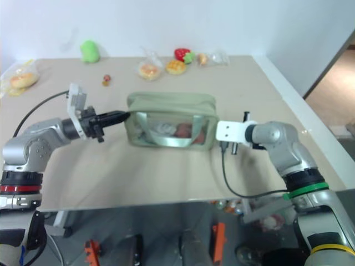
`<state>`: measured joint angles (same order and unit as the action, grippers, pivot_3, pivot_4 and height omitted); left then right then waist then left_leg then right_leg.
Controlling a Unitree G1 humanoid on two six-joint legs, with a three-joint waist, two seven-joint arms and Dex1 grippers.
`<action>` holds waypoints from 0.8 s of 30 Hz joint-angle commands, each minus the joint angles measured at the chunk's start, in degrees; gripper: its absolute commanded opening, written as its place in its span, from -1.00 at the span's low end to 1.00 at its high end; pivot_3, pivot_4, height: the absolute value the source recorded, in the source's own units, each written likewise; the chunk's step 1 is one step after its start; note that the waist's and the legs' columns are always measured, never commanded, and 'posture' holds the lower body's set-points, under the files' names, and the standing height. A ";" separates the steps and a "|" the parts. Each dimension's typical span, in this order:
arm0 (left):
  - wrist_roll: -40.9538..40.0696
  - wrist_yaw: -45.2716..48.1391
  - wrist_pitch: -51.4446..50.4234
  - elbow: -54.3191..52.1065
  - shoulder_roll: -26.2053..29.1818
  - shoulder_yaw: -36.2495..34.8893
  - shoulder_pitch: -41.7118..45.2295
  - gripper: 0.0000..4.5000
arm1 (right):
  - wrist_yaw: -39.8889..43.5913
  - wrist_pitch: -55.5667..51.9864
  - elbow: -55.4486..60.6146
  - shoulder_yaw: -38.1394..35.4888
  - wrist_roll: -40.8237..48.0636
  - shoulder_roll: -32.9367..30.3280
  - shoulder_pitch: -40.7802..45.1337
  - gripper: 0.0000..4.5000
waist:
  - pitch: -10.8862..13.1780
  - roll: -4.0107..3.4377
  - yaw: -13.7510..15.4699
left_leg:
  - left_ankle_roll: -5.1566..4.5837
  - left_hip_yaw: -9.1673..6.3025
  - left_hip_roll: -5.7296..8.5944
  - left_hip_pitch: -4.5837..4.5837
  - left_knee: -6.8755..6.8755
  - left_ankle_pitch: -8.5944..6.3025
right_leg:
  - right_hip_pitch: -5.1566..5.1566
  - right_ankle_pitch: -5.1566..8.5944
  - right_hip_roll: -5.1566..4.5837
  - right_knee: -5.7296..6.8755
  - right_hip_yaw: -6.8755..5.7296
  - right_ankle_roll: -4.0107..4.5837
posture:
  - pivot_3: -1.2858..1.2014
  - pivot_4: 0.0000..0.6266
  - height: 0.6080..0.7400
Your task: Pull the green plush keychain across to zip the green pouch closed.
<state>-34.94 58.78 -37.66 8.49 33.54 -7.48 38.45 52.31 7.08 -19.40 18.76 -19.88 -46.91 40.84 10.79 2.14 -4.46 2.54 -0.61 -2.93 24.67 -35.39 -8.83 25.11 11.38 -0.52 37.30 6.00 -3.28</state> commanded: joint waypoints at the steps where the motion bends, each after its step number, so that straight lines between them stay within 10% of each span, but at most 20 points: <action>1: 0.07 -0.48 -0.34 0.21 1.06 -1.07 -0.35 -1.00 | 3.23 2.90 0.70 1.33 -0.27 -0.57 -0.96 -0.98 | 0.00 0.00 0.00 | 0.00 0.00 0.00 0.00 0.00 0.00 | 0.00 0.00 0.00 0.00 0.00 0.00 | 0.03 -0.52 1.00; 12: -0.18 -0.56 -0.44 -0.53 1.30 -1.53 -1.26 -1.00 | 0.46 -2.43 -8.12 -5.32 4.73 2.35 3.84 -0.98 | -0.04 0.07 -0.12 | 0.00 0.01 0.00 -0.24 -0.04 0.00 | -0.23 -0.01 0.02 0.00 0.08 0.02 | 0.03 -0.52 1.00; 24: -0.09 -1.37 -0.50 -0.63 0.92 -1.66 -0.91 -1.00 | 10.79 -23.50 0.84 -19.90 25.21 -1.15 2.30 0.81 | -0.03 0.06 -0.16 | -0.04 0.02 0.00 -0.18 0.09 -0.03 | -0.14 -0.01 0.06 0.00 0.13 -0.04 | 0.03 -0.52 1.00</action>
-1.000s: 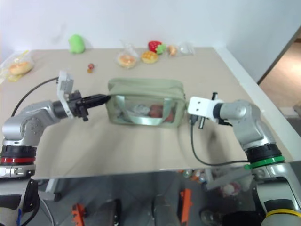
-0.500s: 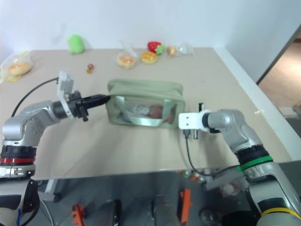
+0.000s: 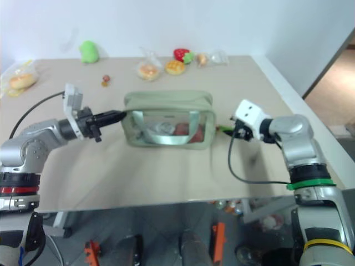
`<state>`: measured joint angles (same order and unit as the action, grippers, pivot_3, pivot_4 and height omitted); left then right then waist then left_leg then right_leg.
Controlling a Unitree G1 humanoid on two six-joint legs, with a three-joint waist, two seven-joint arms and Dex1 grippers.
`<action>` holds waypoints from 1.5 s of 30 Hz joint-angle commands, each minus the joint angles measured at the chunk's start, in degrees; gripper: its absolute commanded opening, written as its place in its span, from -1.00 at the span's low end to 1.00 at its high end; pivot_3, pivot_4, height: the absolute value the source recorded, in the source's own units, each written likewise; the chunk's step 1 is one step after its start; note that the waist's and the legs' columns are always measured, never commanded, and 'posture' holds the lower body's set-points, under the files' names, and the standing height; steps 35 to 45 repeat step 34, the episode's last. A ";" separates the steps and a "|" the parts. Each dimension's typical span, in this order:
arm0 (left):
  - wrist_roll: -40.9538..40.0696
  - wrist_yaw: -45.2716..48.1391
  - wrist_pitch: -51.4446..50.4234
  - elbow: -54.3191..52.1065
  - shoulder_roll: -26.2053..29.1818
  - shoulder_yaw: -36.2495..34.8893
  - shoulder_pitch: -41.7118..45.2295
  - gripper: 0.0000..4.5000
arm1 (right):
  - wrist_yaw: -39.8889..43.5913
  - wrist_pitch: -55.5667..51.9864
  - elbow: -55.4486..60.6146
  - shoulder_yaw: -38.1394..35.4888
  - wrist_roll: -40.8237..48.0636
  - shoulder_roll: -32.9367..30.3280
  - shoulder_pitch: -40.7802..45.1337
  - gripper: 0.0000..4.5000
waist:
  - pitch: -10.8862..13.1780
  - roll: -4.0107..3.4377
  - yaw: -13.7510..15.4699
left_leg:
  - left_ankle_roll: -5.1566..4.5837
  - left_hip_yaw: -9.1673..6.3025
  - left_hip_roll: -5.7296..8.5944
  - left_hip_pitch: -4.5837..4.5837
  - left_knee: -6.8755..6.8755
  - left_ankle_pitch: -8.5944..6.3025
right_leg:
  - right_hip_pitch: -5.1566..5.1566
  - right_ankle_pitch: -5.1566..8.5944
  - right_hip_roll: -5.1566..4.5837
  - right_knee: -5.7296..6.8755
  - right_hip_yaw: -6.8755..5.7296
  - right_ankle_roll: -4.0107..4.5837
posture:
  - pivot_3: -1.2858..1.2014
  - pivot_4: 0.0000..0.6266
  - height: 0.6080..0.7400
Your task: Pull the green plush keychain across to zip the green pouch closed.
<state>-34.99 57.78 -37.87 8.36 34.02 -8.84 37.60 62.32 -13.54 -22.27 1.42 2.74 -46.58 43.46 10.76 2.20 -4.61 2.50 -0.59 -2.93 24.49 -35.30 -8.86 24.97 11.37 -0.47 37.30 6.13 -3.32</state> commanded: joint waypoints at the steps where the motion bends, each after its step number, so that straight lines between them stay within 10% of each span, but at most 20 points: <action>1: 0.03 -0.51 -0.26 -0.39 0.38 -0.27 0.12 -0.69 | 1.25 -3.60 4.46 -2.70 3.14 -1.80 -0.69 0.94 | 0.00 0.00 -0.01 | 0.00 0.00 0.00 0.00 0.00 0.00 | 0.00 0.00 0.00 0.00 0.00 0.01 | 0.03 -0.52 1.00; 13: -5.14 -1.59 -5.11 -7.33 4.54 -7.21 -4.99 0.96 | 6.05 -12.98 10.54 -10.71 13.61 -8.64 -5.51 1.00 | 0.01 0.00 -0.02 | 0.01 0.02 0.00 0.15 -0.05 -0.01 | 0.13 0.02 0.00 -0.01 0.04 0.01 | 0.03 -0.52 1.00; 21: -6.29 -6.40 -4.13 -12.35 4.98 -14.08 -19.79 0.96 | 2.83 -21.39 21.52 -19.56 23.01 -7.50 -16.66 1.00 | 0.01 0.00 0.14 | -0.07 0.05 -0.05 0.17 -0.02 -0.18 | 0.21 0.18 0.03 0.00 0.04 0.07 | 0.03 -0.52 1.00; 45: -9.56 -9.81 -2.58 -12.05 0.29 -13.30 -18.35 0.96 | -3.86 -23.62 26.08 -16.54 25.55 -2.24 -19.62 1.00 | 0.02 0.08 0.24 | -0.05 0.07 0.03 0.15 -0.43 -0.15 | 0.09 0.16 0.02 -0.05 0.19 0.08 | 0.03 -0.52 1.00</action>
